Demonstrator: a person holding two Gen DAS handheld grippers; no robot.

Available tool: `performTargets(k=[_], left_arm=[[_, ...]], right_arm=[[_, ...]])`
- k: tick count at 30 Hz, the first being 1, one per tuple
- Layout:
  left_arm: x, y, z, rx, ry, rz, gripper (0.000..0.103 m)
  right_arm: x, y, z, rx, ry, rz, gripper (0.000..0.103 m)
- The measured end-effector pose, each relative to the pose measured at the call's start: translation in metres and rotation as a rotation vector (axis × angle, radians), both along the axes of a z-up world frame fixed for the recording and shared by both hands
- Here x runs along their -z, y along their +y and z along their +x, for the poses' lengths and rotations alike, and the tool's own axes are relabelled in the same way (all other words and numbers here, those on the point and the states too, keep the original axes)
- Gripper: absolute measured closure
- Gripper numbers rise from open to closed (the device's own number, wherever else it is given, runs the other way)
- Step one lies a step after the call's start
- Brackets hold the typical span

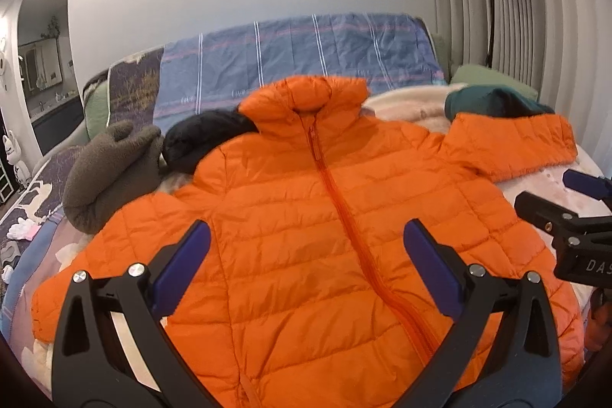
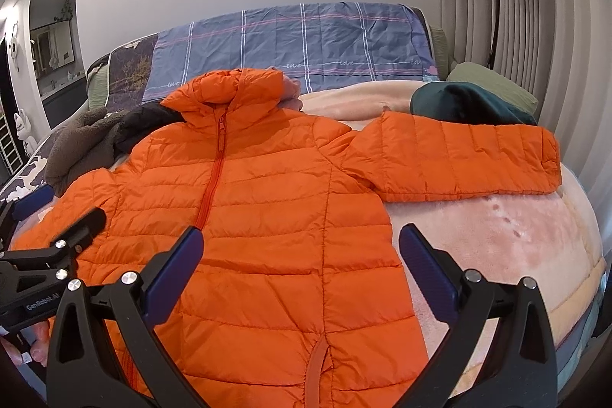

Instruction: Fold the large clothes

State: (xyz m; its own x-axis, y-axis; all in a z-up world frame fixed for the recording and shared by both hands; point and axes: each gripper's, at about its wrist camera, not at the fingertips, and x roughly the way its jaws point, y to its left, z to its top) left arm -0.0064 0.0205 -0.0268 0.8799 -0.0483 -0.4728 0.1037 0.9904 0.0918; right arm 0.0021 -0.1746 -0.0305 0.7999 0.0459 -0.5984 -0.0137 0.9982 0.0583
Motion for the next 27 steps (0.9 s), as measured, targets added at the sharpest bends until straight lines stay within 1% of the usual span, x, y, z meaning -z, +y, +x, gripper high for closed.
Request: performTargets(k=[2,4,7,10,15,18,22,27], left_arm=[[0.000,0.000,0.001,-0.014,-0.007,0.009,0.002],[0.001,0.000,0.002,-0.015,-0.002,0.009,0.002],[0.003,-0.001,0.008,-0.009,0.043,0.015,0.002],[0.006,0.000,0.010,-0.035,0.057,0.025,0.002],[0.006,0.006,0.011,-0.029,0.059,-0.020,0.002],[0.006,0.006,0.010,-0.029,0.042,-0.016,0.002],[0.010,0.006,0.013,-0.004,0.077,-0.026,0.002],[0.016,0.002,0.019,0.038,0.131,-0.041,0.017]], right_arm=[[0.000,0.001,0.000,-0.001,-0.002,0.000,0.002],[0.001,0.002,0.000,-0.004,-0.007,-0.002,0.004],[0.002,0.002,0.001,-0.005,-0.008,-0.007,0.008],[0.003,0.001,0.001,-0.007,-0.008,0.007,0.014],[0.005,-0.001,0.003,-0.003,-0.010,0.022,0.020],[0.006,-0.002,0.004,-0.006,-0.001,0.038,0.024],[0.008,-0.003,0.006,-0.002,0.009,0.043,0.025],[0.007,-0.003,0.007,-0.005,0.003,0.036,0.026]])
